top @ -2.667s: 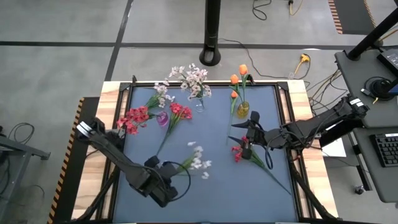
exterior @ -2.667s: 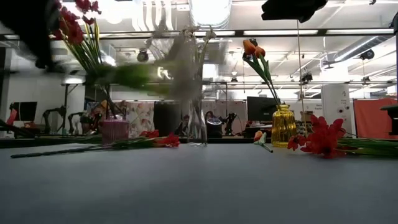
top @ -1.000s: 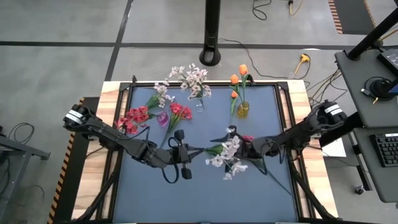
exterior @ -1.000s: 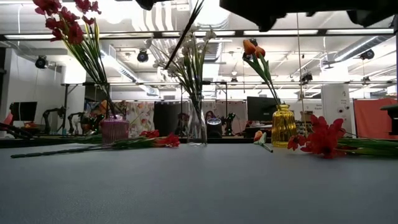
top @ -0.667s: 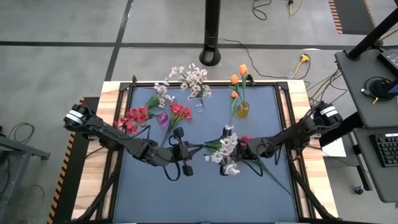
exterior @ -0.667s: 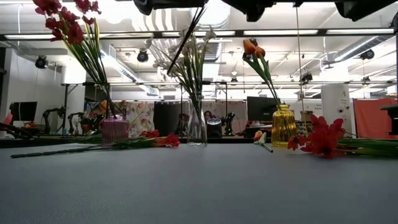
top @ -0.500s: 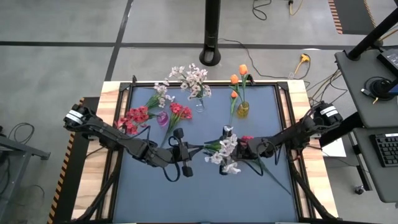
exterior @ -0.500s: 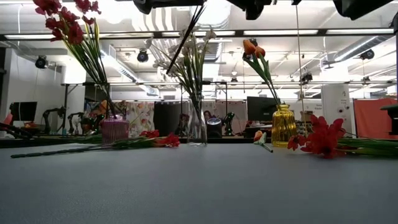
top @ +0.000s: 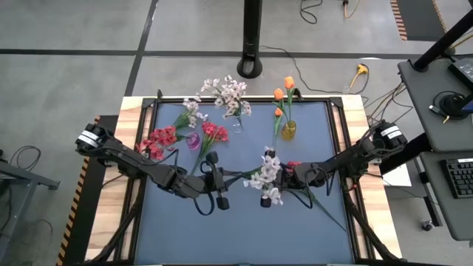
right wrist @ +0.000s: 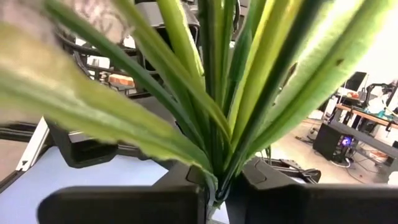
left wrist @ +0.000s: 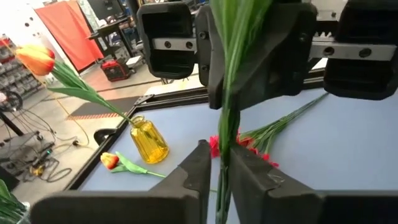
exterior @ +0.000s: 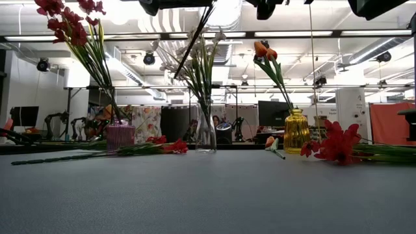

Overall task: Sort flowers into vase by color
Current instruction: Put the white flower into the transparent vase

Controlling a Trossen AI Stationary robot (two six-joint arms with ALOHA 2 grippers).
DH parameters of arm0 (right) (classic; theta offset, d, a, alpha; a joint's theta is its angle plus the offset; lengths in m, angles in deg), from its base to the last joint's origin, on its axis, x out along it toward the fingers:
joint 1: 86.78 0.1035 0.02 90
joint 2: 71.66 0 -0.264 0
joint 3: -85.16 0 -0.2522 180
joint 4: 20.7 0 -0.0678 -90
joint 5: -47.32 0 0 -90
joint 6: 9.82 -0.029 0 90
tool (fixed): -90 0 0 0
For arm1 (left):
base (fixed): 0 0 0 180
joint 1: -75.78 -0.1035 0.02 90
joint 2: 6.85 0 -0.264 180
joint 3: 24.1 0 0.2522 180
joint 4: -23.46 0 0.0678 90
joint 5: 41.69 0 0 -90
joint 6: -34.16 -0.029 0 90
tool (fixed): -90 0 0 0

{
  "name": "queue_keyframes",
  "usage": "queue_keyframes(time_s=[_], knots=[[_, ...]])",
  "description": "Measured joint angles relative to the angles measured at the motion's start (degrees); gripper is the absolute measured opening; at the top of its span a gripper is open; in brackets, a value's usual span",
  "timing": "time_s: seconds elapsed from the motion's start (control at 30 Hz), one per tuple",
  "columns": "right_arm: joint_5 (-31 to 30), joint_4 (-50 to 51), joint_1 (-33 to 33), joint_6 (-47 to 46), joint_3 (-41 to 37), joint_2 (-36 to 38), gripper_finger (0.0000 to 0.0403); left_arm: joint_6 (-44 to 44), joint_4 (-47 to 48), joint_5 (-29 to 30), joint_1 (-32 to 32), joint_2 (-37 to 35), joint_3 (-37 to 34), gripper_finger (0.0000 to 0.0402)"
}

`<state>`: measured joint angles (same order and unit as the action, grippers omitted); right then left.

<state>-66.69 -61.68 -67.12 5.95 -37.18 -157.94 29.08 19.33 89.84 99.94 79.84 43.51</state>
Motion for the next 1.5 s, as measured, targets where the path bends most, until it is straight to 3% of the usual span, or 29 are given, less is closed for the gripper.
queue_keyframes(time_s=[0.27, 0.47, 0.6, 0.7, 0.87, 1.03, 1.5], knots=[[-0.1, 6.3, -0.4, -2.3, 0.0, 5.6, 0.0026, 6.8, 16.3, 0.0, 0.3, -6.7, 0.0, 0.0143], [-0.6, 23.4, -4.8, -8.2, 3.1, 12.8, 0.0026, 8.7, 25.2, 0.0, 0.4, -13.5, 0.0, 0.019], [-0.6, 34.7, -9.5, -9.7, 7.7, 14.0, 0.0027, 7.0, 26.2, 0.0, 0.4, -16.7, 0.0, 0.0195], [-0.6, 37.6, -13.4, -8.9, 10.3, 13.2, 0.0027, 5.5, 27.1, 0.5, 0.4, -18.4, 0.0, 0.0196], [0.4, 37.6, -19.9, -7.8, 12.3, 11.2, 0.0027, 6.0, 31.4, 5.2, 0.5, -19.5, 0.0, 0.0196], [2.0, 34.0, -24.5, -8.2, 12.4, 8.9, 0.0027, 6.3, 34.1, 5.9, 0.5, -19.3, 0.0, 0.0196], [2.0, 28.9, -28.8, -4.4, 15.8, 4.5, 0.0027, 6.3, 35.2, 6.0, 0.5, -19.3, 0.0, 0.0196]])
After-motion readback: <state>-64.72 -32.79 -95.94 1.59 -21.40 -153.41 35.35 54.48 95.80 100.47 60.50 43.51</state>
